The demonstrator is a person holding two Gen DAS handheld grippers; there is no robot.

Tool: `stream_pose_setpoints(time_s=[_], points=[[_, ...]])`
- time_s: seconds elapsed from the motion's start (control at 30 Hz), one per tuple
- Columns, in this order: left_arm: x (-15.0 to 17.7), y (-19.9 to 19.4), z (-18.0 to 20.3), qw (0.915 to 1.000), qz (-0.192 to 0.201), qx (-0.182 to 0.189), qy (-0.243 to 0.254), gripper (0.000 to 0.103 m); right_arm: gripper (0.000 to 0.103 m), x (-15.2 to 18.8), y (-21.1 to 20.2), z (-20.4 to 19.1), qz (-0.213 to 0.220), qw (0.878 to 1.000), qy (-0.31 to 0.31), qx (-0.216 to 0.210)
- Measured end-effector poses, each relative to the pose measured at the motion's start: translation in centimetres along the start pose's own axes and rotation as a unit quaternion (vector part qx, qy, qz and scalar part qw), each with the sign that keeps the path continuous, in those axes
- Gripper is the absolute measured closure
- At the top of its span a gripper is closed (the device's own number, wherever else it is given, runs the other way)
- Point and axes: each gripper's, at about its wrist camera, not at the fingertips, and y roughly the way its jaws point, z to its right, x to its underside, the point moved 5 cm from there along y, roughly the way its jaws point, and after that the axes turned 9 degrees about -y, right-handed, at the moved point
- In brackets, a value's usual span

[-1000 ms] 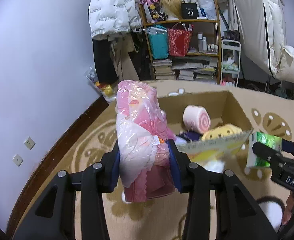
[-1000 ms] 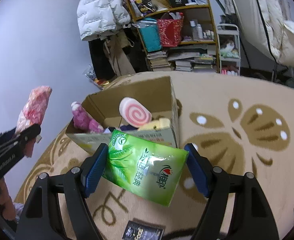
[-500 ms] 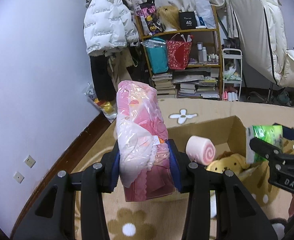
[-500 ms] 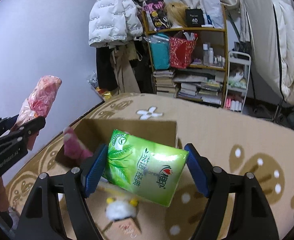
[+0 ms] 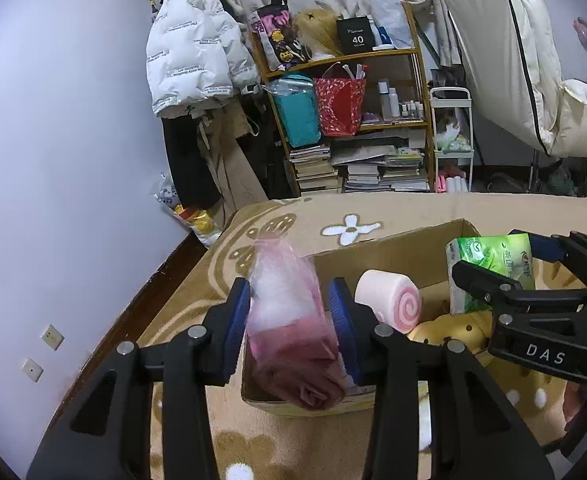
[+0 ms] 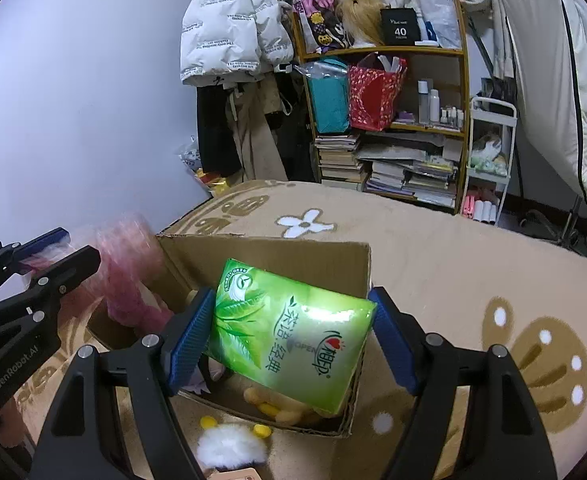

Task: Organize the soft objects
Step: 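Carry the pink packet and green tissue pack over the box, then open both grippers to drop the packets into the box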

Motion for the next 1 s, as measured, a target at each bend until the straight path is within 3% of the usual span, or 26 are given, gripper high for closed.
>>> stream_pose_setpoints(time_s=[0.1,0.3,0.4,0.57,0.67,0.73,1.0], points=[[-0.2,-0.1,0.2,0.9998,0.005,0.017,-0.006,0.064,0.022,-0.1,0.1,0.4,0.002,1.0,0.009,-0.005],[0.3,0.4,-0.2,0.9997,-0.009,0.016,-0.018,0.062,0.02,0.1,-0.1,1.0,0.002,0.999,0.029,-0.017],[0.5,0.5,-0.6,0.9994,-0.018,0.01,-0.027,0.045,0.019,0.2,0.0,1.2,-0.003,0.999,0.036,-0.019],[1.0,-0.2,-1.5,0.9992,-0.017,-0.01,-0.033,0.036,0.011,0.3,-0.3,1.2,-0.004,0.999,0.046,-0.023],[1.2,-0.6,-1.7,0.9991,-0.019,-0.017,-0.034,0.021,0.001,0.2,-0.7,1.2,-0.006,0.998,0.052,-0.019],[1.2,-0.9,-2.0,0.9985,-0.028,-0.014,-0.045,0.008,0.0,0.3,-1.1,1.0,-0.007,0.998,0.053,-0.021],[1.1,-3.5,-2.5,0.9975,-0.035,-0.019,-0.058,0.002,0.0,0.1,-3.9,0.3,-0.005,0.999,0.042,-0.001]])
